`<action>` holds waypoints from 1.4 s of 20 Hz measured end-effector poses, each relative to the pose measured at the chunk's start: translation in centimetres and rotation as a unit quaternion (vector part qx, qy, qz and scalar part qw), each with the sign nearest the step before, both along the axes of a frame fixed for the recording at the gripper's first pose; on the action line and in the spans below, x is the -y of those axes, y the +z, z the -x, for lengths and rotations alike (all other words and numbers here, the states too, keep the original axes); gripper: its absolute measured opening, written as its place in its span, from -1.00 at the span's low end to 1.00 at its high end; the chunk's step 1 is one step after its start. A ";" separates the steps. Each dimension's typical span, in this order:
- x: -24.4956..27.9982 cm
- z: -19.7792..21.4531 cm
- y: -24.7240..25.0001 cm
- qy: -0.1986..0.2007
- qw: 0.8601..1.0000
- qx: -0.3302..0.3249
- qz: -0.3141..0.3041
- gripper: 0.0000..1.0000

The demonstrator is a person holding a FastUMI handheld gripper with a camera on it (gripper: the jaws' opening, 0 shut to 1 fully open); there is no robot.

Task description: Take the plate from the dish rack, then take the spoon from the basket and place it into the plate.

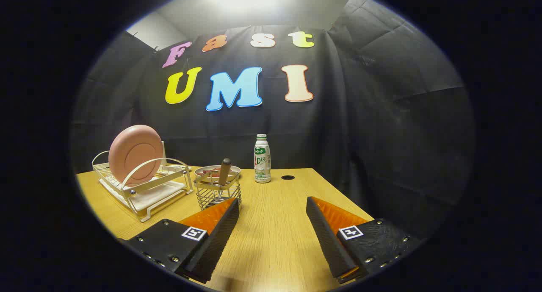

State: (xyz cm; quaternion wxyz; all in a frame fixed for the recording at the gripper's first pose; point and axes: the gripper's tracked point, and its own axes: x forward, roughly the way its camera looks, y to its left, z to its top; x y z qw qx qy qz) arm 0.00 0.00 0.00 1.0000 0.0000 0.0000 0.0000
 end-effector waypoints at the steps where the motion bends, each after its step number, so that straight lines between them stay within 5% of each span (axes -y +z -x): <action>1: 0.1 -0.8 -0.1 -0.002 1.000 -0.003 0.000 0.95; 5: 0.8 -4.5 0.4 -0.015 1.000 0.005 -0.005 0.95; 9: 4.9 -6.1 3.5 -0.077 0.996 0.034 -0.003 0.96; 16: 8.5 1.5 9.6 -0.124 0.992 0.009 0.031 0.95; 22: 1.5 8.9 16.2 -0.077 0.997 -0.001 0.016 0.95; 28: -8.7 10.3 21.8 0.005 1.000 0.015 0.002 0.95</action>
